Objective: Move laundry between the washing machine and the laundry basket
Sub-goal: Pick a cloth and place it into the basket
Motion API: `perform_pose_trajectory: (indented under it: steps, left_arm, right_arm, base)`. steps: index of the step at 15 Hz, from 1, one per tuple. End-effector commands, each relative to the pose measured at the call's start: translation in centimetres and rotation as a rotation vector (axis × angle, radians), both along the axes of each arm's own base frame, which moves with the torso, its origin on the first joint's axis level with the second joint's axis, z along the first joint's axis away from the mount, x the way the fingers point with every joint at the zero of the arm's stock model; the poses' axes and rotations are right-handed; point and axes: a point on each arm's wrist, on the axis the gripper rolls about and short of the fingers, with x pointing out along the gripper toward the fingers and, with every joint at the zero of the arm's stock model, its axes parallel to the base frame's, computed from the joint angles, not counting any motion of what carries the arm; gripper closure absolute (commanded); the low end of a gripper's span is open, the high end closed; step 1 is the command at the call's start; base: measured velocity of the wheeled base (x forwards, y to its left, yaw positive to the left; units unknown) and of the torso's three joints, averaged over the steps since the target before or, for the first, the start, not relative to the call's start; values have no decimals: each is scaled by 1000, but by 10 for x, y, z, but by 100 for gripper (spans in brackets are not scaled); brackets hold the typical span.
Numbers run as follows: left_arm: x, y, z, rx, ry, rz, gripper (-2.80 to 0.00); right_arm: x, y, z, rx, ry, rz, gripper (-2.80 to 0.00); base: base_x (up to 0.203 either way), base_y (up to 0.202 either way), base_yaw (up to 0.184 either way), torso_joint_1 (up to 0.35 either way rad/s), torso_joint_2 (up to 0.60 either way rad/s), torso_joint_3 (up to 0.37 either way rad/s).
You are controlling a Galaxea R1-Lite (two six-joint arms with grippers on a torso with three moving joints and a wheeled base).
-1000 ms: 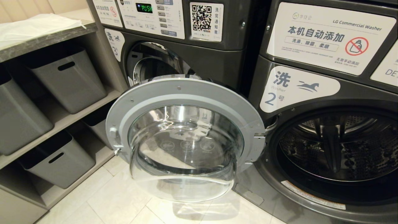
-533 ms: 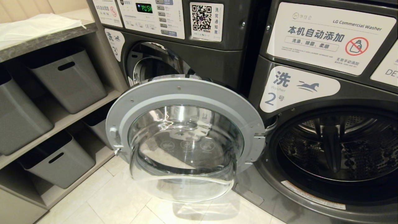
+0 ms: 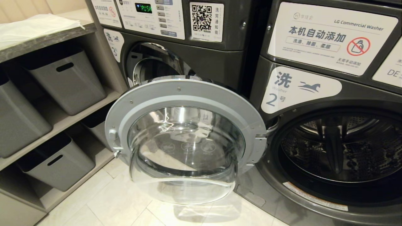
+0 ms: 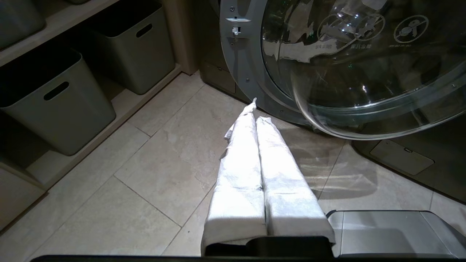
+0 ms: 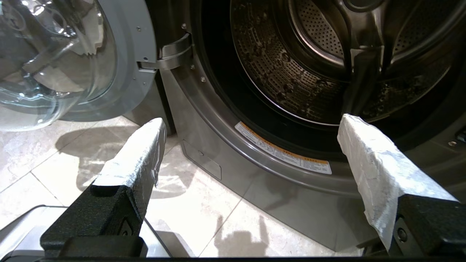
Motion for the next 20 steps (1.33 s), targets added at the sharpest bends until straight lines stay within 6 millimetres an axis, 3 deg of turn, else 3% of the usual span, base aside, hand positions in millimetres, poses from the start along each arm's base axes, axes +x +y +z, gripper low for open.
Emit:
perform_pose_trajectory:
  steps: [1, 13, 20]
  left_arm:
    - [0, 0, 0, -2, 0, 0, 0]
    - [0, 0, -1, -3, 1, 0, 0]
    - [0, 0, -1, -15, 1, 1, 0]
  right_arm:
    - [0, 0, 0, -1, -1, 1, -280]
    - [0, 0, 0, 2, -1, 1, -280]
    - [0, 0, 0, 1, -1, 1, -280]
  base:
    - [0, 0, 0, 0, 0, 0]
    - [0, 6, -161, 4, 1, 2]
    - [0, 1, -11, 1, 0, 1]
